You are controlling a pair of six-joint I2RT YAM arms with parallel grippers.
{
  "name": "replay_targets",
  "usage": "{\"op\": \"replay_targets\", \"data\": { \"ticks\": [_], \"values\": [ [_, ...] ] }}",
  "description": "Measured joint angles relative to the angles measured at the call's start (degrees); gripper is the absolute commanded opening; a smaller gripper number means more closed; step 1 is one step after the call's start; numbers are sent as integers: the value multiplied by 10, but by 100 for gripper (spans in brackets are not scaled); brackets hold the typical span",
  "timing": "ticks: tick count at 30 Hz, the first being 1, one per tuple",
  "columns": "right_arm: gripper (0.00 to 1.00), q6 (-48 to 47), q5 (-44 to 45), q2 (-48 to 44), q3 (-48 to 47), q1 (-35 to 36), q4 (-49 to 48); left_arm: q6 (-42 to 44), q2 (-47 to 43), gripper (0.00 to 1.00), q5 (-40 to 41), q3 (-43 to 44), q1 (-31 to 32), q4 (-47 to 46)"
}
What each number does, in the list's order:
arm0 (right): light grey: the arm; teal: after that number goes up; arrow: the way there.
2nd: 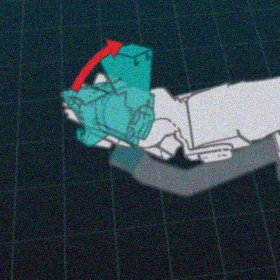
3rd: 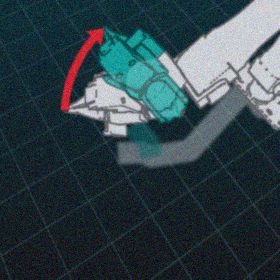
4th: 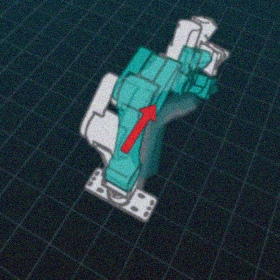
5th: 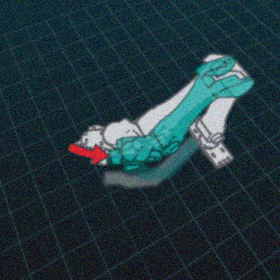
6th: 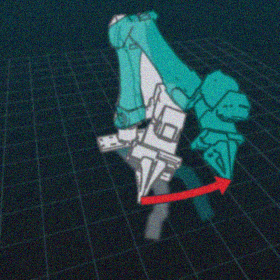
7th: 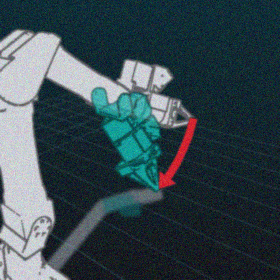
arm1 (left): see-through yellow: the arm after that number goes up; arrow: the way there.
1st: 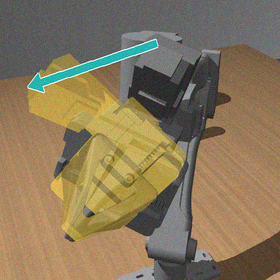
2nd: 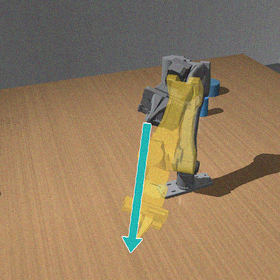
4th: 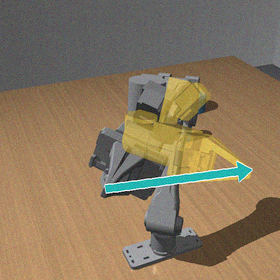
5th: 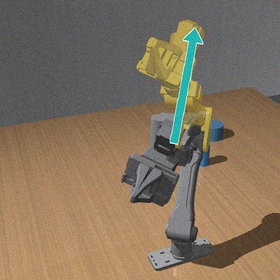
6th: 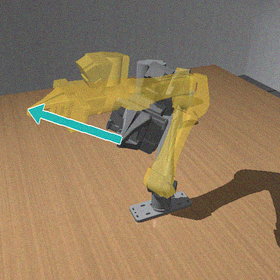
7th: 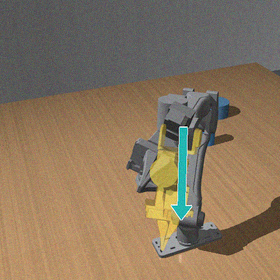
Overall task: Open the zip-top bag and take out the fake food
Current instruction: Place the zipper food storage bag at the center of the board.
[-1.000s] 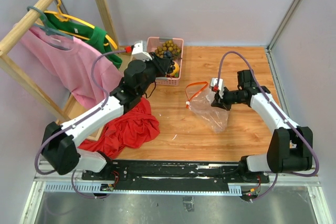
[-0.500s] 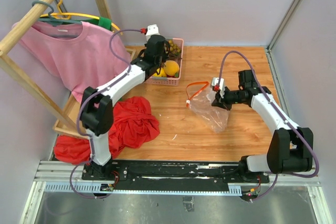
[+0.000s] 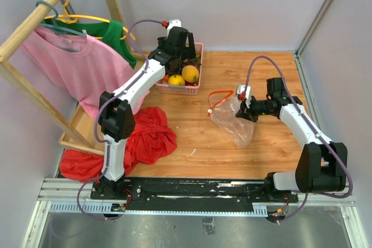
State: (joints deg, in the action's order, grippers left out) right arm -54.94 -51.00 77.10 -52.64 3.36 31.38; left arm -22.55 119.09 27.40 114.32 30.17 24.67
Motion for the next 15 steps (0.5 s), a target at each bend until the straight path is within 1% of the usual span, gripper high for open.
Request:
{"op": "replay_targets", "data": {
  "ticks": [2,4,6,9,12,15],
  "values": [
    [1,6,-5,0,0,-1,0,0,-22,99,-37,-9,0,-2],
    [1,12,-11,1,-3,-1,1,3,-62,99,-105,-40,-1,-17],
    [1,17,-15,1,-11,-2,3,3,-108,99,-174,-81,-1,-35],
    [1,26,-17,5,-35,-9,7,-10,-190,99,-291,-178,-1,-103],
    [1,36,-17,15,-70,-17,15,-37,-252,99,-377,-248,-1,-148],
    [2,49,-17,35,-110,-17,24,-60,-288,99,-439,-287,-1,-172]
  ]
}}
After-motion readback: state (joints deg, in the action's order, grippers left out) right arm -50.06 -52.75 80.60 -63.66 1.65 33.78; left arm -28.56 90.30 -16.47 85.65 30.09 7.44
